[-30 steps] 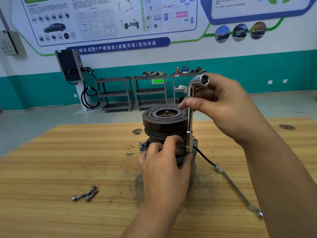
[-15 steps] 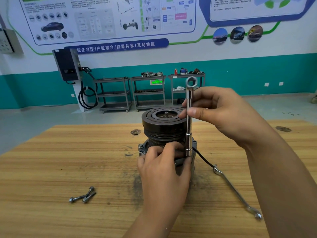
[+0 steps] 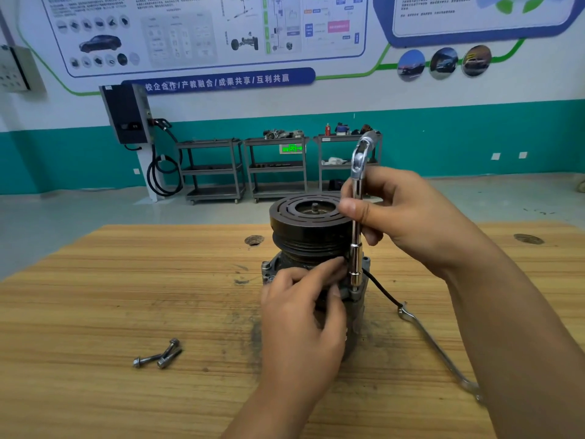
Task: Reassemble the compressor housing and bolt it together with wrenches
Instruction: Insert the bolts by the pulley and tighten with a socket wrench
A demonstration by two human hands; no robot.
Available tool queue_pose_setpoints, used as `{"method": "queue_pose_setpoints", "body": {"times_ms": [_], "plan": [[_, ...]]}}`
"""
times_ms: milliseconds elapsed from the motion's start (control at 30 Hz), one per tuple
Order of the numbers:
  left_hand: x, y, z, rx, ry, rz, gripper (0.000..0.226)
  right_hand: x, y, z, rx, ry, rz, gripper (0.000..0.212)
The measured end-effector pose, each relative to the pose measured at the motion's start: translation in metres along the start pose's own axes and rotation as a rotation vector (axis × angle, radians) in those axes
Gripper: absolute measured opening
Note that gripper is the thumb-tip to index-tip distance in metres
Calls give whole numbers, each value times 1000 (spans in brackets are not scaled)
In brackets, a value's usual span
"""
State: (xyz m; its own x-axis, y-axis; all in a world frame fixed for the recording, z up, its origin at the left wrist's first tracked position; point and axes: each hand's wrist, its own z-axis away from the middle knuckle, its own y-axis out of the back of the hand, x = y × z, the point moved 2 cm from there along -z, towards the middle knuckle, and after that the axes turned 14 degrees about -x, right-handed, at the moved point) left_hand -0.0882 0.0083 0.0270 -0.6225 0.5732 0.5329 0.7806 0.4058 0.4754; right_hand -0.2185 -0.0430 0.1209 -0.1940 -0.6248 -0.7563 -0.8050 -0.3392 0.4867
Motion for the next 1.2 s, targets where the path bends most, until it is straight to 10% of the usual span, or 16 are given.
{"method": "queue_pose_setpoints", "body": {"times_ms": [567, 900, 1200], "plan": [[20, 33, -46, 86, -209, 77, 18, 0, 1, -2, -43, 49, -29, 30], [0, 44, -118, -790, -63, -101, 48, 0, 0, -2, -73, 57, 3, 20], [-28, 23, -88, -81, -224, 118, 45, -5, 13, 8, -187, 46, -71, 13]]}}
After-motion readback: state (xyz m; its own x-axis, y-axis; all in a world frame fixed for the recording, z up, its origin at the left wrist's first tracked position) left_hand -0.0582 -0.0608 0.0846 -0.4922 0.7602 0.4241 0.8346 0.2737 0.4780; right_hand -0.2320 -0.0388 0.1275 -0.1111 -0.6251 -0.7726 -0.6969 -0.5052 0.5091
